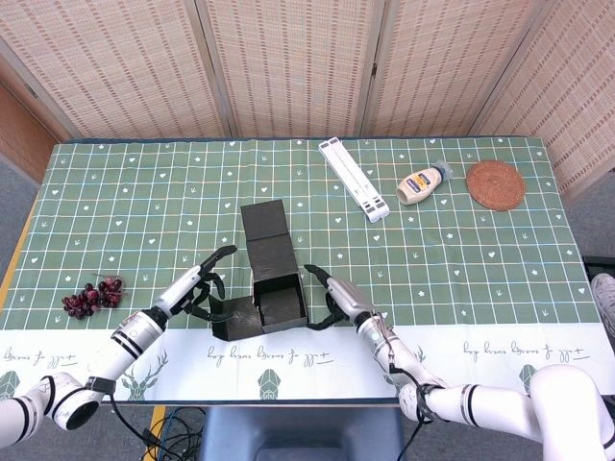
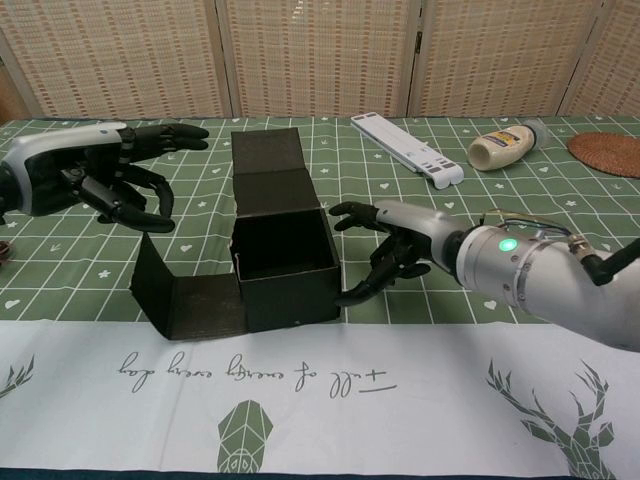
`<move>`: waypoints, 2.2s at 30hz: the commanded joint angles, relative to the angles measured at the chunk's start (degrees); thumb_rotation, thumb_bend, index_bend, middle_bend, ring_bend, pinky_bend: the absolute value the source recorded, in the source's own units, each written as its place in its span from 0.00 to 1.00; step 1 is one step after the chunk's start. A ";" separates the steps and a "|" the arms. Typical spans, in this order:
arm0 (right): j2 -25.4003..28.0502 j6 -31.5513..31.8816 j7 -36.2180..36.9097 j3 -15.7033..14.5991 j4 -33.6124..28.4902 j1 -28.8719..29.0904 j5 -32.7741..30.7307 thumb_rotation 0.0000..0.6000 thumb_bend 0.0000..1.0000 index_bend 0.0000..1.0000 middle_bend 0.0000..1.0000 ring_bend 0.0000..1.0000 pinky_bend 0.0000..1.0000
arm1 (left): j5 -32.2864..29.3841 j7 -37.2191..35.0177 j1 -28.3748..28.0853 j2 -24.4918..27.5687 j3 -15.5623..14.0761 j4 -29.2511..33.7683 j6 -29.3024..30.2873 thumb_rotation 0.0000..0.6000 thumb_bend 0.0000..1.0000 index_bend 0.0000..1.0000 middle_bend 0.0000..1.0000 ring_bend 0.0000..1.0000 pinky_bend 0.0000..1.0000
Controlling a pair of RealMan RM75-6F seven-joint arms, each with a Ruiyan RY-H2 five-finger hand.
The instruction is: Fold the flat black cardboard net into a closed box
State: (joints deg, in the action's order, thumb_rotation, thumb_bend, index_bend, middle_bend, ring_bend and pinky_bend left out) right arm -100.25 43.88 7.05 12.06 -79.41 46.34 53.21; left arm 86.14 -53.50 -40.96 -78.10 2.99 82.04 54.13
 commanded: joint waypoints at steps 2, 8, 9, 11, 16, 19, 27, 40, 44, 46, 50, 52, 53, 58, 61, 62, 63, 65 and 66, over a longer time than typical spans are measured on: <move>-1.93 -0.52 0.17 0.95 1.83 0.47 0.26 1.00 0.00 0.00 0.07 0.78 1.00 | 0.02 -0.34 0.19 0.20 0.01 -0.24 0.15 1.00 0.14 0.00 0.00 0.49 0.85; -4.99 -1.28 0.53 1.84 4.41 1.00 0.79 1.00 0.00 0.00 0.11 0.78 1.00 | -0.12 -0.72 0.57 0.47 0.14 -0.44 0.51 1.00 0.14 0.00 0.00 0.49 0.85; -5.45 -1.19 0.52 1.98 4.86 1.04 0.90 1.00 0.00 0.00 0.11 0.78 1.00 | -0.14 -0.75 0.66 0.55 0.14 -0.42 0.61 1.00 0.14 0.00 0.00 0.48 0.85; -6.71 -0.89 0.61 2.45 6.05 1.10 0.93 1.00 0.00 0.00 0.14 0.78 1.00 | -0.28 -0.83 0.93 0.73 0.18 -0.40 0.87 1.00 0.14 0.00 0.00 0.52 0.85; -10.03 1.32 1.09 4.07 9.29 1.07 1.78 1.00 0.05 0.07 0.30 0.81 1.00 | -0.71 -1.03 1.75 1.41 0.53 -0.23 1.93 1.00 0.14 0.00 0.00 0.47 0.85; -10.52 1.73 2.12 4.84 10.17 0.83 2.61 1.00 0.09 0.18 0.38 0.83 1.00 | -1.00 -1.06 2.27 1.85 0.80 -0.16 2.64 1.00 0.14 0.00 0.00 0.46 0.85; -6.90 2.92 6.40 6.60 7.35 -1.97 4.82 1.00 0.11 0.27 0.44 0.84 1.00 | -3.40 1.96 4.61 1.35 2.79 -1.32 6.65 1.00 0.14 0.00 0.00 0.57 0.85; 4.57 0.67 24.74 12.66 -3.68 -9.87 5.36 1.00 0.12 0.29 0.45 0.84 1.00 | -2.94 17.13 9.29 -4.48 5.65 -7.82 20.12 1.00 0.14 0.00 0.00 0.45 0.85; 6.64 0.36 30.83 13.25 -5.61 -11.91 8.22 1.00 0.12 0.29 0.45 0.84 1.00 | -2.83 19.95 9.66 -6.69 6.59 -11.57 22.45 1.00 0.15 0.00 0.00 0.45 0.85; 7.35 0.54 33.81 13.20 -6.47 -13.04 9.51 1.00 0.12 0.29 0.45 0.84 1.00 | -2.88 21.51 9.75 -8.27 7.22 -14.04 23.78 1.00 0.14 0.00 0.00 0.45 0.85; 8.66 -0.36 39.11 13.00 -7.85 -14.39 11.38 1.00 0.13 0.29 0.45 0.84 1.00 | -1.96 24.00 9.23 -11.38 7.85 -18.62 25.80 1.00 0.15 0.00 0.00 0.45 0.85; 9.23 -1.13 41.03 12.81 -8.39 -14.64 12.16 1.00 0.13 0.29 0.45 0.84 1.00 | -1.10 24.82 8.68 -12.73 8.10 -20.23 26.82 1.00 0.15 0.00 0.00 0.45 0.85; 9.49 -1.44 41.89 12.64 -8.59 -14.72 12.68 1.00 0.13 0.29 0.45 0.84 1.00 | -0.43 25.40 8.27 -13.65 8.28 -21.18 27.68 1.00 0.14 0.00 0.00 0.45 0.85; 9.65 -1.50 43.36 11.75 -9.03 -14.68 14.28 1.00 0.13 0.29 0.45 0.84 1.00 | 2.62 27.48 5.98 -17.29 8.52 -24.50 30.21 1.00 0.14 0.00 0.00 0.45 0.85; 9.52 -1.31 43.35 11.21 -9.19 -14.57 14.63 1.00 0.13 0.29 0.45 0.84 1.00 | 3.78 27.91 4.79 -18.90 8.58 -25.63 30.98 1.00 0.14 0.00 0.00 0.45 0.85; 9.45 -1.14 43.21 10.97 -9.22 -14.52 14.76 1.00 0.13 0.29 0.45 0.84 1.00 | 4.14 27.91 4.33 -19.48 8.62 -25.84 31.21 1.00 0.14 0.00 0.00 0.45 0.85; 9.42 -1.04 43.12 10.82 -9.24 -14.49 14.84 1.00 0.13 0.29 0.45 0.84 1.00 | 4.41 27.84 4.00 -19.84 8.62 -25.87 31.32 1.00 0.14 0.00 0.00 0.45 0.85; 9.30 -0.80 42.78 10.53 -9.23 -14.36 14.84 1.00 0.13 0.29 0.45 0.84 1.00 | 5.04 27.87 3.34 -20.48 8.53 -25.81 31.57 1.00 0.15 0.00 0.00 0.45 0.85; 9.28 -0.78 42.63 10.40 -9.26 -14.27 14.83 1.00 0.13 0.29 0.45 0.84 1.00 | 5.30 27.93 3.08 -20.69 8.45 -25.71 31.64 1.00 0.14 0.00 0.00 0.45 0.85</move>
State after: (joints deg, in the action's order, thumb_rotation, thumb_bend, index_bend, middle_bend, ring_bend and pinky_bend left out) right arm -90.94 43.07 49.76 22.54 -88.65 32.01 68.04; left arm 91.20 -25.65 -37.63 -98.56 11.51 56.29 85.63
